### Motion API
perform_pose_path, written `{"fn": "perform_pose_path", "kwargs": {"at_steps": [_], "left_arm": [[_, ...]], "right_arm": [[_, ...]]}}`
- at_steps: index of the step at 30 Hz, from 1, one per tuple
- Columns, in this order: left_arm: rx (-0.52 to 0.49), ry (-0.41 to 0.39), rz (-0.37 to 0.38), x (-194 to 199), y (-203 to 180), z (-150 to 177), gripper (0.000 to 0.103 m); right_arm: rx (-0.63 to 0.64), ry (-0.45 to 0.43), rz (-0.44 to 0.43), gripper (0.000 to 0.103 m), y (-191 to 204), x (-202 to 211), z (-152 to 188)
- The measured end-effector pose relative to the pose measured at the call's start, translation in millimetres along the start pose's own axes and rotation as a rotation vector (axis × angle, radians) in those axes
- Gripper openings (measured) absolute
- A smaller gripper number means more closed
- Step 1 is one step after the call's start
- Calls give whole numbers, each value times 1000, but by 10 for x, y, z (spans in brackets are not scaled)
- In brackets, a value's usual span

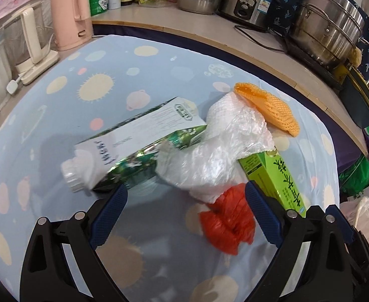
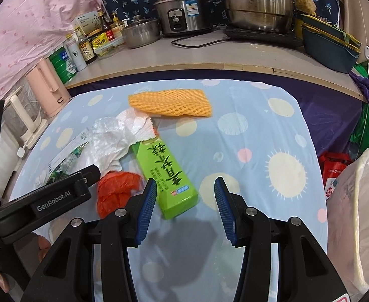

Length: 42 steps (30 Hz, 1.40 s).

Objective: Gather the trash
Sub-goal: 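Grasp the clear plastic bag with the left tool while the right grasps white wrap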

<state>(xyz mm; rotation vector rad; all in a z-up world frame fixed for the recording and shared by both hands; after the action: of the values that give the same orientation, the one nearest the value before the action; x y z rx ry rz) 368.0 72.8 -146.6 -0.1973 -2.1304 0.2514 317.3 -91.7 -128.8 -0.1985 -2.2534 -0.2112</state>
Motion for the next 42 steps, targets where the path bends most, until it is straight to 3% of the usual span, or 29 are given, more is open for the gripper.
{"fn": "perform_pose_path", "kwargs": {"at_steps": [2,4,6,9,12,21,32,34,38,42], "left_arm": [[4,3,14,-67,-36,-29,85],[5,22,31,-135,-61,-41,69],[7,45,51,-187,-73,-47,45],[3,50,69,-189,-69,-39,29],[5,27,66,-114,-18,-46,21],[55,-20,54,181,257,-49,19],[79,-16,46,191,396,-33,19],[80,-14,48,181,399,-31,19],[81,-13,47,177,398,-24,19],[83,-15,46,177,396,-22,19]], "right_arm": [[-4,-2,4,47,-25,-37,-42],[-8,-3,6,47,-34,-75,-79],[-10,-2,5,47,-42,-107,-106],[-8,-1,-2,47,-20,-145,-135],[0,-3,-14,47,46,-174,-166],[46,6,-71,47,410,-345,-271],[84,21,-102,45,790,-616,-420],[97,19,-97,39,834,-646,-440],[131,15,-82,9,881,-663,-443],[131,8,-92,4,879,-602,-429]]}}
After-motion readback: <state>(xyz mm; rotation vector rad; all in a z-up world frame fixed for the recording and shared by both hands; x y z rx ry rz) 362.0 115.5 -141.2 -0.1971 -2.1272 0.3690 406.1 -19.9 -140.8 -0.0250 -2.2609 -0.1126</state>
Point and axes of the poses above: each gripper's, at about its wrist camera, not at the fingertips, and x roughly against the way its jaws point, y to its left, z to its underside, the point moved 8 cm from there along -x, roughly the way its jaws point, and after that the axes turned 6 degrees about z, right-handed, at the moved point
